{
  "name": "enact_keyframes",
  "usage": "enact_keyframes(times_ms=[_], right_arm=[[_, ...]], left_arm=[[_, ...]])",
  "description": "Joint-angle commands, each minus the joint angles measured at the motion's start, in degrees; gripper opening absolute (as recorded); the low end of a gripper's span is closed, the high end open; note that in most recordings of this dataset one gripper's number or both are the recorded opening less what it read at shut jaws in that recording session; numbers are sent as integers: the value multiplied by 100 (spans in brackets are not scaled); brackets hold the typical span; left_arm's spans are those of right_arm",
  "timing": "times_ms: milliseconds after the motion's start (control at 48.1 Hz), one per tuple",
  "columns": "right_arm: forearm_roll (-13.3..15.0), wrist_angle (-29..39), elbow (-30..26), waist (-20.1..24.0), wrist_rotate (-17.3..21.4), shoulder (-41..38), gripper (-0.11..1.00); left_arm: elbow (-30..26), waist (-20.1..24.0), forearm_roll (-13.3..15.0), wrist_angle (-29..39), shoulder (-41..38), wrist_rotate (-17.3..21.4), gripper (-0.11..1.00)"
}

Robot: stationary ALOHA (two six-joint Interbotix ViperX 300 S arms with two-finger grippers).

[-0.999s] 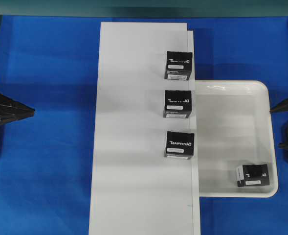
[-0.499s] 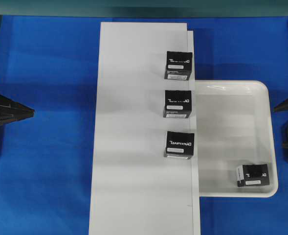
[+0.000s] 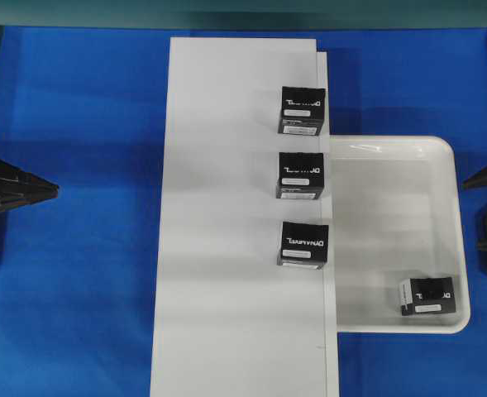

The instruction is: Place the box from the white plastic tray onto the white base.

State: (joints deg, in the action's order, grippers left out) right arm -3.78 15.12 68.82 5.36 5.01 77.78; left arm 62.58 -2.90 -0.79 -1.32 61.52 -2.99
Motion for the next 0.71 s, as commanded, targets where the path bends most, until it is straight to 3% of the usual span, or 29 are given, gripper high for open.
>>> enact_keyframes(times_ms=[0,687], right_arm=[[-26,-26,-35,9,0,-9,97],[-26,-26,0,9,9,-9,97]], left_arm=[[-53,-9,-9,-44,-62,9,-5],[-9,-9,-18,-35,-62,-44,-5]])
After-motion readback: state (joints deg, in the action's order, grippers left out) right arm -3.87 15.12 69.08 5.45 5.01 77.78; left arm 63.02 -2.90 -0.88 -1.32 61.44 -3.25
